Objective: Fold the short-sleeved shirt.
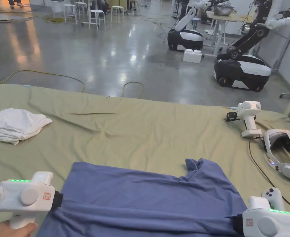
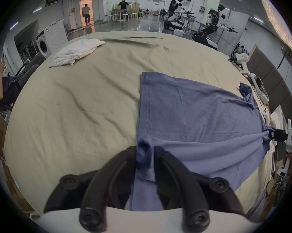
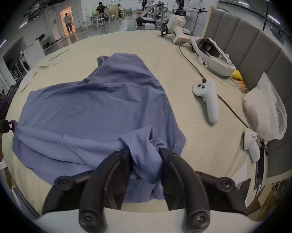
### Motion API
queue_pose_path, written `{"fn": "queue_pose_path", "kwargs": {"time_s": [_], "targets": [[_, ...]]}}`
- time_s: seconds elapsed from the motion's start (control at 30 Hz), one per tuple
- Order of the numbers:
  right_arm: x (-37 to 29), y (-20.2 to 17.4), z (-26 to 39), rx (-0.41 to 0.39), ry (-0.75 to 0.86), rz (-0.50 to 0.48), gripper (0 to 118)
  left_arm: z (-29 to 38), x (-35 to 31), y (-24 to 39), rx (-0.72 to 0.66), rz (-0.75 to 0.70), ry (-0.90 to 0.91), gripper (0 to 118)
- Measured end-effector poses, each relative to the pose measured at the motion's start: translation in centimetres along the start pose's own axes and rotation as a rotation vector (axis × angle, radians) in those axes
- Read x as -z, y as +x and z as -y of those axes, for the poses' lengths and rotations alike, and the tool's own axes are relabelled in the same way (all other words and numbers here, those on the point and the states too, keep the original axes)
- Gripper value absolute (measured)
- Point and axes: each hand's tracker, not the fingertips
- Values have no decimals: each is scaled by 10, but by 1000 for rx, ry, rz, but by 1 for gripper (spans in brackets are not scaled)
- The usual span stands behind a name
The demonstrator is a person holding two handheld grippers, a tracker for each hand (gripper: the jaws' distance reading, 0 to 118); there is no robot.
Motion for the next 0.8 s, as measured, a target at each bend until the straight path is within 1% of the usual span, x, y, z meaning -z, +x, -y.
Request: {"fn": "queue_pose_path", "kwargs": {"time_s": [0.07,0.1,0.23,0.4,0.47,0.57,0.6,0.63,0.67,0.7,0.73,0.8], "targets": [[-18,0,3,10,90,8,50,2,-10,2,-5,2,43,43],[-29,-1,3,10,134,11,51,3,-15,1,-13,9,69,48],[-76,-10,1,13,373,-15,53,7,-50,12,-22,61,233,48],[-134,-41,3,30,658,-27,52,20,-111,42,-14,73,492,48],[-154,-57,9,27,783,-26,49,28,-137,56,6,62,622,47],[-179,-79,19,36,916,-4,32,43,-169,74,52,3,789,46],[-183,-85,21,37,938,-3,23,47,-177,79,59,-10,830,42],[-188,-90,24,30,968,-13,18,51,-186,85,72,-12,861,35],[-193,-95,27,26,980,-11,13,55,-194,89,78,-16,881,24],[-196,-99,30,30,993,-8,3,58,-199,92,72,-17,892,10],[-198,-102,32,29,996,-9,0,62,-205,94,73,-13,898,5],[-204,-104,41,51,1027,-26,0,68,-211,95,63,-24,931,1]]}}
